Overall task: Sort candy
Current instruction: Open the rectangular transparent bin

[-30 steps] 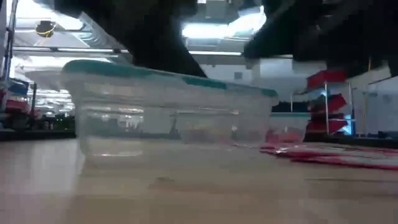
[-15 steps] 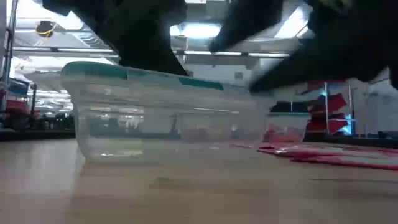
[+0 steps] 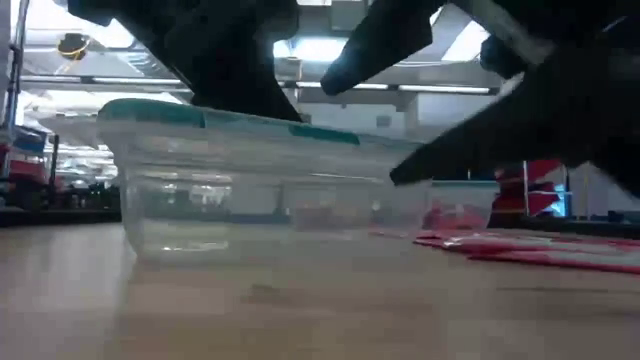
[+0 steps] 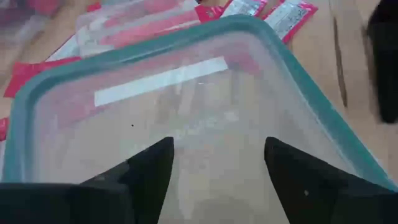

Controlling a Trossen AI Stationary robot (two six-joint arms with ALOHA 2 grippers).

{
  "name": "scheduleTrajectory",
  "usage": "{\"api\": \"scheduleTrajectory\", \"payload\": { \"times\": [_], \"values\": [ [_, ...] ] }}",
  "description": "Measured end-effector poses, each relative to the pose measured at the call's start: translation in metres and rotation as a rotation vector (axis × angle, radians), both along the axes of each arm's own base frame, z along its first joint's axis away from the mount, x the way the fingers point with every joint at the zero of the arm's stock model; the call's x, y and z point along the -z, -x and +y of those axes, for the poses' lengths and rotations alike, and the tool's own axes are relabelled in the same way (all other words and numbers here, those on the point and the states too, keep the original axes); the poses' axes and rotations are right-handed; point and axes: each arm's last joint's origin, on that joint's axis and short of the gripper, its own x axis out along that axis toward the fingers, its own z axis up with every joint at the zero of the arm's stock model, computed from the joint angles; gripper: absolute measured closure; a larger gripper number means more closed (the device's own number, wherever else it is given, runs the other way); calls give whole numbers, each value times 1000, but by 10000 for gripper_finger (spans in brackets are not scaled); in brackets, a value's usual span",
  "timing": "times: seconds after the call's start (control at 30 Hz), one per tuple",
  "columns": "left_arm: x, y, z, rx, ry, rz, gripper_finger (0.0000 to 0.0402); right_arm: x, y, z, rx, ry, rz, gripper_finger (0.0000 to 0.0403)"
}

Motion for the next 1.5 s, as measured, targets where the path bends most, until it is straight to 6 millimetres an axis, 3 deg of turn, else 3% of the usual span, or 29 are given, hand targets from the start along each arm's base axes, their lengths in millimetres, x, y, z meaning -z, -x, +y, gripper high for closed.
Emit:
{"api": "scheduleTrajectory", "payload": {
  "times": [0.2, 0.57, 1.0, 1.37, 1.5],
  "values": [
    [0, 0, 0, -1, -1, 0, 164, 21, -5, -6, 113, 157, -50, 124],
    [1, 1, 0, -2, -2, 5, 164, 17, -2, 0, 207, 195, -165, 217],
    [-12, 10, -10, 14, -87, -27, 164, 11, -6, 3, 192, 172, -155, 392],
    [-57, 19, -29, 25, -221, -173, 164, -14, -18, 13, 176, 170, -134, 399],
    [-70, 24, -32, 15, -238, -216, 164, -16, -24, 11, 146, 29, -77, 398]
  ]
}}
